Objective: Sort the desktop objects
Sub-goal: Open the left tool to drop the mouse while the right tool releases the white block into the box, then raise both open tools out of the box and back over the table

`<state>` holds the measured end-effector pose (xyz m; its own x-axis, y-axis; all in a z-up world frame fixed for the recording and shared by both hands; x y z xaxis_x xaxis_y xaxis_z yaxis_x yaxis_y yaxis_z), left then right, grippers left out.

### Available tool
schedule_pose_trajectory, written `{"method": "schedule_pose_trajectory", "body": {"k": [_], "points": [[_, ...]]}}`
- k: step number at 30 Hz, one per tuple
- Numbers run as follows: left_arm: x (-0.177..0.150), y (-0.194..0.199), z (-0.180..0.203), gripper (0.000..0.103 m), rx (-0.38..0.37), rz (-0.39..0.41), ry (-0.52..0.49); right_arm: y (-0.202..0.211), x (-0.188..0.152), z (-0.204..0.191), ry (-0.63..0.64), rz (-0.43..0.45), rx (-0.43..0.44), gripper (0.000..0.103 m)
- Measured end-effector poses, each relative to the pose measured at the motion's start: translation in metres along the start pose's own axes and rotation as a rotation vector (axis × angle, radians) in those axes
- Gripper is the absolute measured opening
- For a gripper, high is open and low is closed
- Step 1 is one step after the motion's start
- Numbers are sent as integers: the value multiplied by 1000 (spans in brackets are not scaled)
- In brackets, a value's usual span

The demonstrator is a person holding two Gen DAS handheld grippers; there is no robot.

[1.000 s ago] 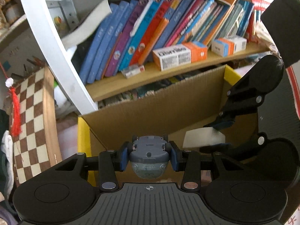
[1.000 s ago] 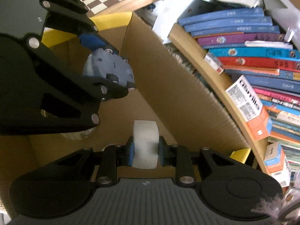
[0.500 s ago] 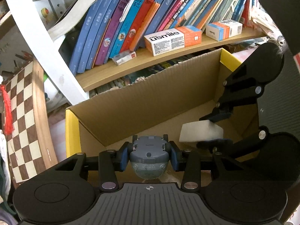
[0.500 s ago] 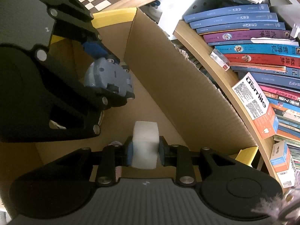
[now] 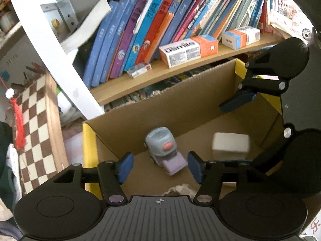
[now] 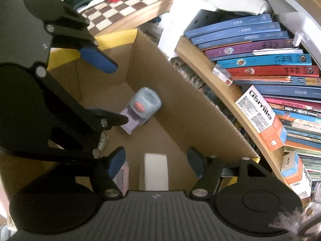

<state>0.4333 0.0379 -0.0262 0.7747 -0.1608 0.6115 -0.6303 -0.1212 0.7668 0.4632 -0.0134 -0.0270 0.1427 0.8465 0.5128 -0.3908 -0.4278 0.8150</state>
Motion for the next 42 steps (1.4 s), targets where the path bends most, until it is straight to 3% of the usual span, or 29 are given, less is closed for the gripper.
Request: {"method": "schedule_pose_trajectory", "body": {"k": [8,17,29,42], "points": [[1,28,-2,68,26,60,12,28,1,1,-38,79,-30,75],[-2,79,-7,75,43,197,96,86,-10,7,-134,226,-80,81],[-18,145,-5,82,80,327,152,138,-30,11,-215,341,-145,86],[-41,195,5,85,76,428,129,182,-61,-11,-293,362,-230,91]]}}
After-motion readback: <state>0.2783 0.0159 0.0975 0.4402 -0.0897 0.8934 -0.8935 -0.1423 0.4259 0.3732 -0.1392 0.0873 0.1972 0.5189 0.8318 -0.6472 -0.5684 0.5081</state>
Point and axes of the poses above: each gripper's, at about its wrist camera, not at the fingertips, and y roughly against the way its jaws point, z to its right, x to its top, the point moved 6 cm from there along -y, roughly the way its jaws point, and after that the axes turned 3 degrees about y, right-handed, at the moved point
